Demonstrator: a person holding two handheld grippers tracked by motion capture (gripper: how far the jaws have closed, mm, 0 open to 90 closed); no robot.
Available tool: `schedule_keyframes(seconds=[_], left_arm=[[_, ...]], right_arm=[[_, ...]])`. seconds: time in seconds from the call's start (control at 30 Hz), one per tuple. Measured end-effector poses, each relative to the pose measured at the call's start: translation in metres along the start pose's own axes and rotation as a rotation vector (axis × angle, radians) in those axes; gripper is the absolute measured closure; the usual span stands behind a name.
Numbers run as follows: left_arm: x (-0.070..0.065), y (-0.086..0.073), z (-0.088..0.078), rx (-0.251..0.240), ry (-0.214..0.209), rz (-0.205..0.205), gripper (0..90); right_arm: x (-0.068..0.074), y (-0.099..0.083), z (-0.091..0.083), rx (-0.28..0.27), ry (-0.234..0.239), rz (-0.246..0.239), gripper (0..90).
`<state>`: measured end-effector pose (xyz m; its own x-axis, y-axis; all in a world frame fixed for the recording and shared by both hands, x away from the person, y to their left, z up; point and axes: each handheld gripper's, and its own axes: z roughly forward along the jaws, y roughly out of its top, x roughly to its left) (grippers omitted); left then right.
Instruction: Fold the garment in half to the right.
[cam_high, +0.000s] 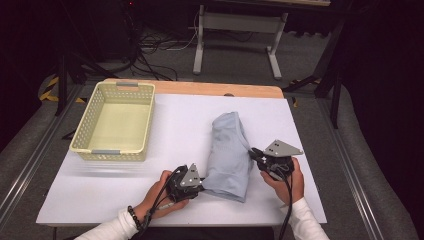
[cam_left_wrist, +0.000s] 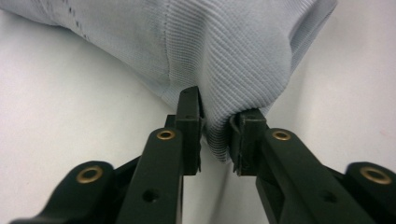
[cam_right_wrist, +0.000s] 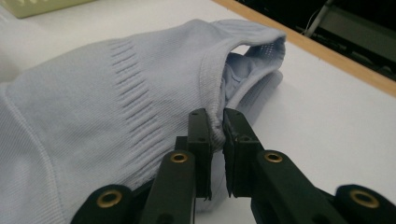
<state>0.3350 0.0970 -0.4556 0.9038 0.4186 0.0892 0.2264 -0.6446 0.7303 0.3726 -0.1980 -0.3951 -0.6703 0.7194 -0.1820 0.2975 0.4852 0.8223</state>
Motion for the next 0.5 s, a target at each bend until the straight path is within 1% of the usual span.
schedule_keyframes(seconds=[0.07, 0.1, 0.13, 0.23, 0.3, 0.37, 0.43, 0.5], left_arm=[[0.0, 0.0, 0.001, -0.003, -0.001, -0.004, 73.5], [0.0, 0.0, 0.002, -0.002, -0.001, -0.003, 73.1], [0.0, 0.0, 0.002, 0.003, -0.004, -0.007, 72.9], [-0.001, 0.0, 0.004, 0.004, -0.004, 0.004, 72.7], [-0.001, 0.0, 0.005, 0.001, -0.006, 0.005, 73.1], [0.0, -0.001, 0.006, -0.004, -0.01, 0.002, 73.2], [0.001, -0.001, 0.007, -0.009, -0.013, -0.004, 73.2], [0.001, -0.001, 0.007, -0.011, -0.014, -0.002, 73.1]], right_arm=[[0.001, -0.007, -0.001, 0.022, -0.006, 0.002, 82.6], [0.001, -0.011, 0.0, 0.031, -0.005, 0.016, 82.2], [0.0, -0.016, 0.003, 0.044, 0.001, 0.029, 81.6], [-0.004, -0.028, 0.015, 0.094, 0.014, 0.046, 81.3], [-0.006, -0.031, 0.021, 0.099, 0.029, 0.064, 80.7], [-0.006, -0.035, 0.028, 0.116, 0.022, 0.058, 79.0], [-0.005, -0.038, 0.033, 0.136, 0.015, 0.04, 78.3], [-0.004, -0.039, 0.035, 0.139, 0.005, 0.033, 77.4]])
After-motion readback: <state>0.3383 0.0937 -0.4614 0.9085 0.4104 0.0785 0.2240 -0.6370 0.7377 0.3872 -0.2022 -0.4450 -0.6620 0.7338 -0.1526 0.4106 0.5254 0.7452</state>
